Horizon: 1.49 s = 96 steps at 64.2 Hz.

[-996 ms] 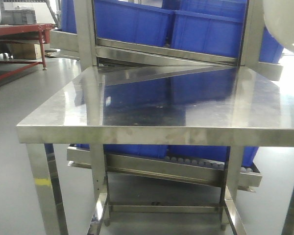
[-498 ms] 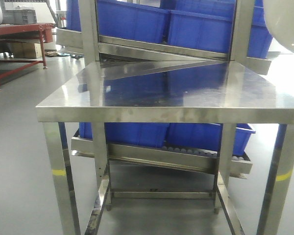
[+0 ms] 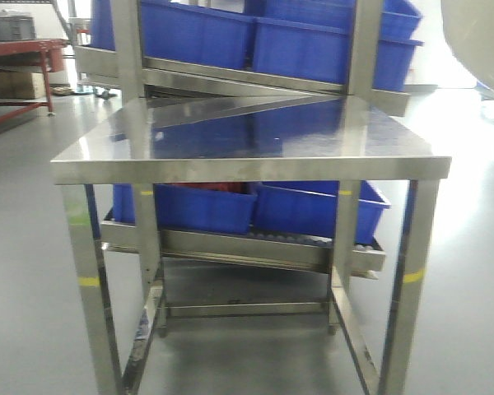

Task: Move white bin to right shelf second layer
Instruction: 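Hold the white bin raised in the right gripper while backing away, then drive the base across the floor carrying the bin in the right gripper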

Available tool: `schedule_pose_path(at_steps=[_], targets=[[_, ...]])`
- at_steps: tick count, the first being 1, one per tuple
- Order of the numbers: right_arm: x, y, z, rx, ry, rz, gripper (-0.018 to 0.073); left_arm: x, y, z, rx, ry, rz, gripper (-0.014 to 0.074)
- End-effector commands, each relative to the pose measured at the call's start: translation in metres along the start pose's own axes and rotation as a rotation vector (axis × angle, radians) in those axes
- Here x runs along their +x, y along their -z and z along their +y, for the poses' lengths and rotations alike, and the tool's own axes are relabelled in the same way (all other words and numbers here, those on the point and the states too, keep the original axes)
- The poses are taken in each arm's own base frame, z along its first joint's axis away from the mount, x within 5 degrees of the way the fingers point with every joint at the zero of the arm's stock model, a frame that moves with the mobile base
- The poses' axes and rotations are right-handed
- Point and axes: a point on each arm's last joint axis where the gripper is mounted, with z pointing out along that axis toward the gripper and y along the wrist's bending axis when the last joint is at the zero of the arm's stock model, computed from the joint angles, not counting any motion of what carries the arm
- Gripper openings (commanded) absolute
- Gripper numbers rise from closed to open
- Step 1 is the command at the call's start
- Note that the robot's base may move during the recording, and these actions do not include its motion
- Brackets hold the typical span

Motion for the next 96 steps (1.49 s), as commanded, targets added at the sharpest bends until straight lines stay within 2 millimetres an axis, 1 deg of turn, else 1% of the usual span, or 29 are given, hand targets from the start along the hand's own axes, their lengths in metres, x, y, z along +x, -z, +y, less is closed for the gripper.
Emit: schedule_pose_path(at_steps=[1, 96], targets=[[-0.0182, 0.0048, 0.0023, -0.02, 0.007, -0.129, 0.0057, 0.0041, -0.0002, 0.0002, -0.004, 0.009, -0.061, 0.0085], [-0.0182, 0.0048, 0.0023, -0.02, 0.007, -0.129, 0.0057, 0.0041, -0.0002, 0.0002, -0.004, 0.009, -0.061, 0.0085]])
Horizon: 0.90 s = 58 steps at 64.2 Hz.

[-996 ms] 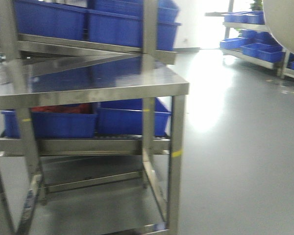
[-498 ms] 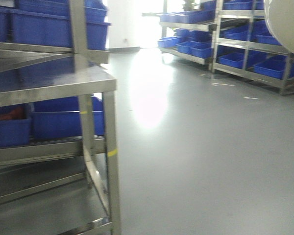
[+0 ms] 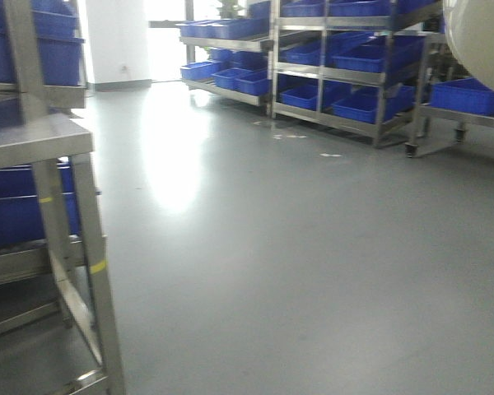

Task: Move white bin to right shelf second layer
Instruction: 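Drive the base across the floor carrying the bin in the right gripper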

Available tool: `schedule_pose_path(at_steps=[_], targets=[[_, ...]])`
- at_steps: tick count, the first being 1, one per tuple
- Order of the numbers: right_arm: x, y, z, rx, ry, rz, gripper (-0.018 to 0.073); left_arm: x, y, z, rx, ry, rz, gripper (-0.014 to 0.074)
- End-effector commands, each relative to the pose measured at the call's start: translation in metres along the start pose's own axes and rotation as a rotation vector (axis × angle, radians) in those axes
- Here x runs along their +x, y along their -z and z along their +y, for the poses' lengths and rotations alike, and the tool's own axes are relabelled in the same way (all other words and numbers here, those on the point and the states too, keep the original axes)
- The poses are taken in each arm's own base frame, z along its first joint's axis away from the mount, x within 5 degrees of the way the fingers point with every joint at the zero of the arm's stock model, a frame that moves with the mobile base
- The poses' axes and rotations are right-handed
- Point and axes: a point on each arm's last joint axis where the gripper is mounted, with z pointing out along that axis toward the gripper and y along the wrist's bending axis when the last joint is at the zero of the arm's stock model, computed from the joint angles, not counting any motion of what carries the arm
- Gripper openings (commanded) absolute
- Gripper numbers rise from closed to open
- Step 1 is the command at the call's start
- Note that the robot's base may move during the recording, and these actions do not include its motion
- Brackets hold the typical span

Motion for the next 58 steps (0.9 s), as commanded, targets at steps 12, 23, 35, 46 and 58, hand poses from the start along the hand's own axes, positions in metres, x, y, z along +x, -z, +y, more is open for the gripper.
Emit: schedule_pose_path(at_steps=[12, 23, 35, 46, 58], targets=[[-0.0182, 0.0048, 0.0023, -0.02, 0.007, -0.129, 0.0057, 0.0041, -0.0002, 0.0002, -0.004, 0.009, -0.061, 0.0085], [-0.0182, 0.0048, 0.0023, -0.02, 0.007, -0.129, 0.0057, 0.0041, -0.0002, 0.0002, -0.004, 0.009, -0.061, 0.0085], [-0.0182, 0.0048, 0.0023, -0.02, 0.007, -0.129, 0.0057, 0.0041, -0.0002, 0.0002, -0.004, 0.009, -0.061, 0.0085], [-0.0182, 0.0048, 0.0023, -0.02, 0.007, -0.129, 0.0057, 0.0041, -0.0002, 0.0002, -0.004, 0.009, -0.061, 0.0085], [-0.0182, 0.0048, 0.0023, -0.02, 0.007, -0.129, 0.0057, 0.0041, -0.0002, 0.0002, -0.004, 0.009, -0.061, 0.0085]])
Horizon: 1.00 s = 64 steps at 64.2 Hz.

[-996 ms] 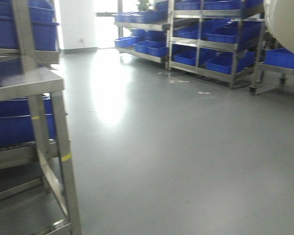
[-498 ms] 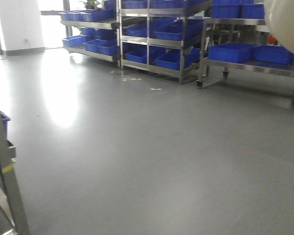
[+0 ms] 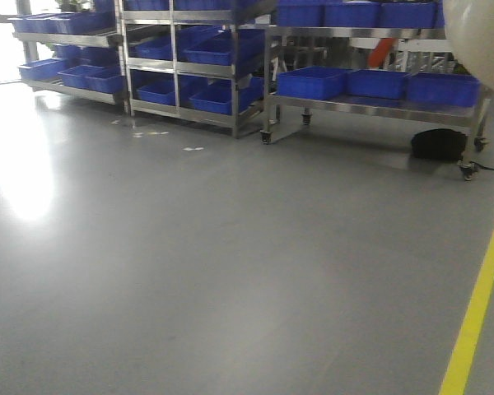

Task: Move white bin to right shelf second layer
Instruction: 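Drive the base across the floor carrying the bin in the right gripper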

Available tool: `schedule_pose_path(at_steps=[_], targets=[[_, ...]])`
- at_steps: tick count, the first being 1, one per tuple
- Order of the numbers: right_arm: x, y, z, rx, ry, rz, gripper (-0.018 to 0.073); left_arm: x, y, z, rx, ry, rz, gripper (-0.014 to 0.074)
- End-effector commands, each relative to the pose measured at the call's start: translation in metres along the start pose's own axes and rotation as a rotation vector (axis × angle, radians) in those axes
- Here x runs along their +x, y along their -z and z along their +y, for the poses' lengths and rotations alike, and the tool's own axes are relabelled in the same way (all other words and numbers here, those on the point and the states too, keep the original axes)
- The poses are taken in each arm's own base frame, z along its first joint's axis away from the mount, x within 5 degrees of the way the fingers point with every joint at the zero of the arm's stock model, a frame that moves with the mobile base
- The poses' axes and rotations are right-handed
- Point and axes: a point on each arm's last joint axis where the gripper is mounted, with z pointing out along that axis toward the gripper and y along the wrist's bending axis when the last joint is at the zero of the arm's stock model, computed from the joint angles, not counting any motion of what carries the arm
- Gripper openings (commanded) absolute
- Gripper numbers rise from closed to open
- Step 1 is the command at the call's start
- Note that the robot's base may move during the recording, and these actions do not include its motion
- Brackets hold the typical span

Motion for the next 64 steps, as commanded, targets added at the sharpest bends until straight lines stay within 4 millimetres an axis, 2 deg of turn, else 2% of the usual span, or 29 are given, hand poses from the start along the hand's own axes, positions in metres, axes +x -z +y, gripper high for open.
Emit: schedule_pose_path(at_steps=[1, 64], targets=[[-0.0182, 0.0048, 0.0023, -0.02, 0.007, -0.129, 0.0057, 0.0041, -0.0002, 0.0002, -0.004, 0.009, -0.061, 0.0085], [-0.0182, 0.0048, 0.0023, -0.02, 0.007, -0.129, 0.0057, 0.0041, -0.0002, 0.0002, -0.004, 0.009, -0.061, 0.0085]])
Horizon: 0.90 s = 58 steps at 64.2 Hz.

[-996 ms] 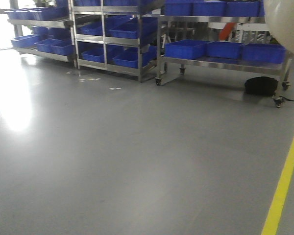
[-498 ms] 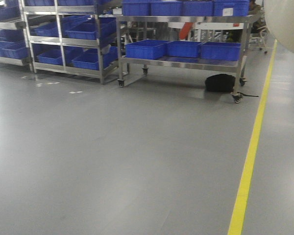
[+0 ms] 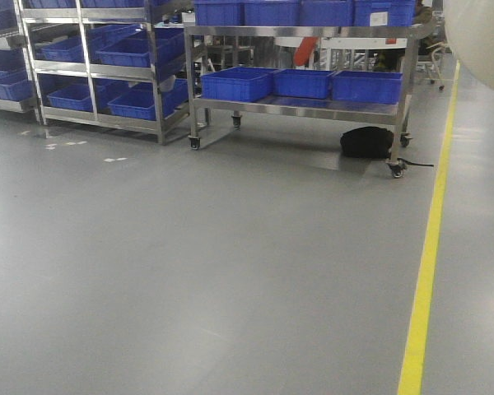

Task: Move white bin to right shelf second layer
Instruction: 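Drive the base across the floor carrying the bin in the right gripper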

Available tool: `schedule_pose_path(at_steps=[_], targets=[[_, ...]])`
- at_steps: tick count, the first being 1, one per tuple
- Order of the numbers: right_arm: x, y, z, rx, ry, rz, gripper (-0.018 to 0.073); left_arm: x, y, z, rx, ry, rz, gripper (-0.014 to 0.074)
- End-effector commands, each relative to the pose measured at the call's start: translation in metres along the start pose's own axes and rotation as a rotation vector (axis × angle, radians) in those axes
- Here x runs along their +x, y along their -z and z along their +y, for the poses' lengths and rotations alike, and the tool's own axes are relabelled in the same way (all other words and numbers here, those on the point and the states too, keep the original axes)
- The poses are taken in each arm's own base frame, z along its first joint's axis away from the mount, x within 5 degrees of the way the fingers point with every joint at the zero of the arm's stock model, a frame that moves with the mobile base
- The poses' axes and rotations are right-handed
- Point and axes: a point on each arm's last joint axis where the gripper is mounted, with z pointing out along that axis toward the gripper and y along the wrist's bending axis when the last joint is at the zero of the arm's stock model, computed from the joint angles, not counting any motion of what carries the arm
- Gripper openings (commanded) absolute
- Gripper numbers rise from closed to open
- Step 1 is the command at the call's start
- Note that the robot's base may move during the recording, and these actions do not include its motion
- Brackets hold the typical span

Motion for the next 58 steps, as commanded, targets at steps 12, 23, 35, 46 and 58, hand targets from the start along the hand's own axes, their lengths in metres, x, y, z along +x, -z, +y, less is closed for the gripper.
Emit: schedule_pose_path(at_steps=[12, 23, 35, 46, 58], targets=[[-0.0182, 0.0048, 0.0023, -0.02, 0.007, -0.129, 0.0057, 0.0041, -0.0002, 0.0002, -0.004, 0.009, -0.061, 0.0085], [-0.0182, 0.0048, 0.0023, -0.02, 0.007, -0.129, 0.0057, 0.0041, -0.0002, 0.0002, -0.004, 0.009, -0.061, 0.0085], [-0.0182, 0.0048, 0.0022, -0.02, 0.007, -0.128, 0.0057, 0.0041, -0.0002, 0.0002, -0.004, 0.009, -0.061, 0.0085], [-0.0182, 0.0048, 0.0022, -0.02, 0.007, -0.128, 0.0057, 0.0041, -0.0002, 0.0002, -0.004, 0.009, -0.061, 0.0085], [-0.0182, 0.0048, 0.0022, -0.02, 0.007, -0.128, 0.0057, 0.0041, -0.0002, 0.0002, -0.004, 0.009, -0.061, 0.0085]])
